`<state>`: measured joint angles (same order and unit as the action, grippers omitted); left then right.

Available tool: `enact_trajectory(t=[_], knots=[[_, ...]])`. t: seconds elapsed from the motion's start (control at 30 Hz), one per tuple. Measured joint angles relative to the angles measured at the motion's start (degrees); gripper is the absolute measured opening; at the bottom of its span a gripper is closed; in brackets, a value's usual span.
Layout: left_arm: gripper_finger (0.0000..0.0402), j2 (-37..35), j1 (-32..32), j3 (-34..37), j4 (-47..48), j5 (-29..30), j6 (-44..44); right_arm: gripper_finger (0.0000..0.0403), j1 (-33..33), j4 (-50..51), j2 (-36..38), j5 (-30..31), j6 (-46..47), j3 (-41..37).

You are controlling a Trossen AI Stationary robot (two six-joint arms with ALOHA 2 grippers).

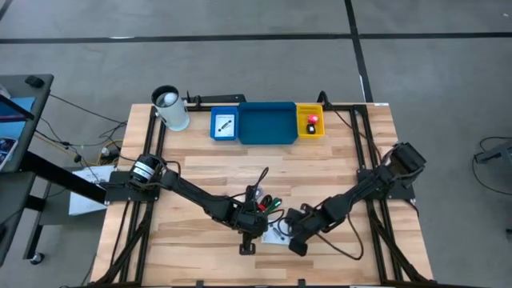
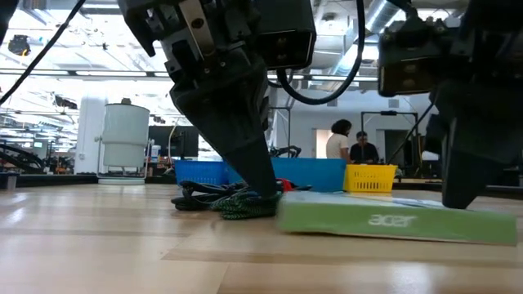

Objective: Pick and place items into bin
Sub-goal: Put the card reader box into the blue basket

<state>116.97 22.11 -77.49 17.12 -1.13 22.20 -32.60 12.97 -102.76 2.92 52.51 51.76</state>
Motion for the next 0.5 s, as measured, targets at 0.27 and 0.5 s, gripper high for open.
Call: enact_trajectory(t=[0.27,0.5], knots=[[0.0,0.0,0.0,0.0,-0.08,-0.07,0.04,0.0,-0.61,-1.25,-1.51,-0.3,0.99,0.06],[0.0,0.0,0.0,0.0,-0.1,-0.07,0.06,0.0,-0.65,-0.63,-1.39,-0.71,0.43,0.06]])
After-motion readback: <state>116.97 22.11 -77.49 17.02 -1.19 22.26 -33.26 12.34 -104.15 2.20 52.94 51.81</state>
